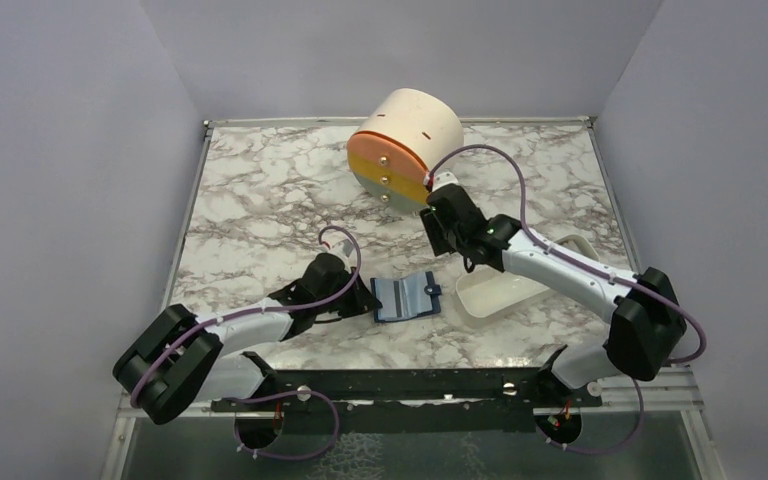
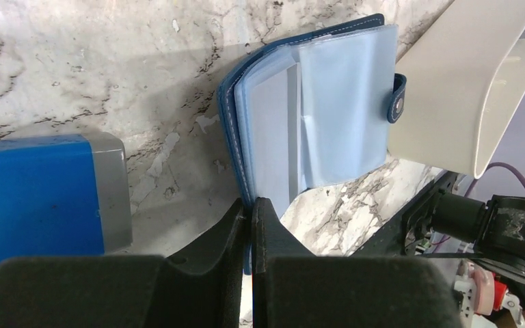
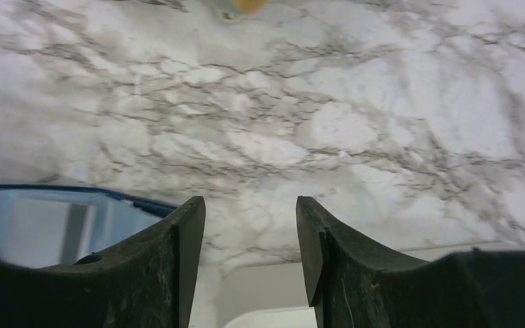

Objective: Put the credit cards into the card holder
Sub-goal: Insert the credit card into the card holder, then adjust the storage box at the center of the board.

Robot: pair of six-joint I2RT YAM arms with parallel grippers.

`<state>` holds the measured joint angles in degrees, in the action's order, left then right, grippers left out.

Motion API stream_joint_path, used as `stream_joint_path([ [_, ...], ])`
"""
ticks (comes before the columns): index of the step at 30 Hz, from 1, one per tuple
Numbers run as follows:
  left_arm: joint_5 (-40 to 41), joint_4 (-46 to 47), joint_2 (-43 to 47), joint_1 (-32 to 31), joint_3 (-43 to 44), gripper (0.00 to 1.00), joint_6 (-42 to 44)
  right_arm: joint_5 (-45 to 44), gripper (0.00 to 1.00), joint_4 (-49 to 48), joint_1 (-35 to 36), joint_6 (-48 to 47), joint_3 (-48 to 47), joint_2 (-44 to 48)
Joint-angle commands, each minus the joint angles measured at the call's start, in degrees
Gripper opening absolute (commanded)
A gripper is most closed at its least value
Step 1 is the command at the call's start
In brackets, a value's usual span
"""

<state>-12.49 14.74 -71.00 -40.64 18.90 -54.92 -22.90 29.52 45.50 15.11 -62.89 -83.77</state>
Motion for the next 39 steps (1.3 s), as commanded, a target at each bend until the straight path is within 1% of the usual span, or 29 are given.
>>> stream_joint_path([
  [1,0.83,-2.6,1.71,-0.41,1.75,0.0,2.42,-4.99,0.52,1.41,-4.06,-12.53,1.28,3.17],
  [5,0.65,-2.62,2.18,-0.42,1.29,0.0,2.53,-4.23,0.52,1.39,-10.57,-16.88,2.9,5.15],
  [10,-0.22,-0.55,1.74,-0.41,0.28,0.0,1.69,-0.27,0.51,-2.03,-17.44,-26.53,6.87,7.7],
  [15,-1.11,-1.48,0.92,-0.41,0.91,0.0,2.5,1.77,0.51,2.28,-25.06,-29.07,6.53,7.39],
  [22,-1.66,-2.56,1.64,-0.42,0.93,0.0,3.23,1.39,0.51,4.51,-29.52,-31.4,9.46,8.68],
  [25,-1.57,-2.31,1.79,-0.4,0.47,0.0,3.15,2.17,0.51,4.69,-33.13,-32.96,11.38,8.39],
  [27,-1.61,-2.06,1.54,-0.41,0.45,0.0,3.15,1.2,0.51,4.84,-34.91,-33.89,12.4,7.78],
  [29,-1.82,-1.9,1.19,-0.4,0.52,0.0,3.19,-0.53,0.51,4.26,-35.92,-34.56,13.13,7.79],
  [36,-2.18,-1.38,-0.07,-0.41,0.84,0.0,3.24,-1.06,0.5,2.3,-38.02,-35.81,14.07,8.93],
  [39,-2.1,-1.31,-0.35,-0.47,0.95,0.0,3.26,2.72,0.49,2.38,-38.1,-35.34,12.25,11.73],
])
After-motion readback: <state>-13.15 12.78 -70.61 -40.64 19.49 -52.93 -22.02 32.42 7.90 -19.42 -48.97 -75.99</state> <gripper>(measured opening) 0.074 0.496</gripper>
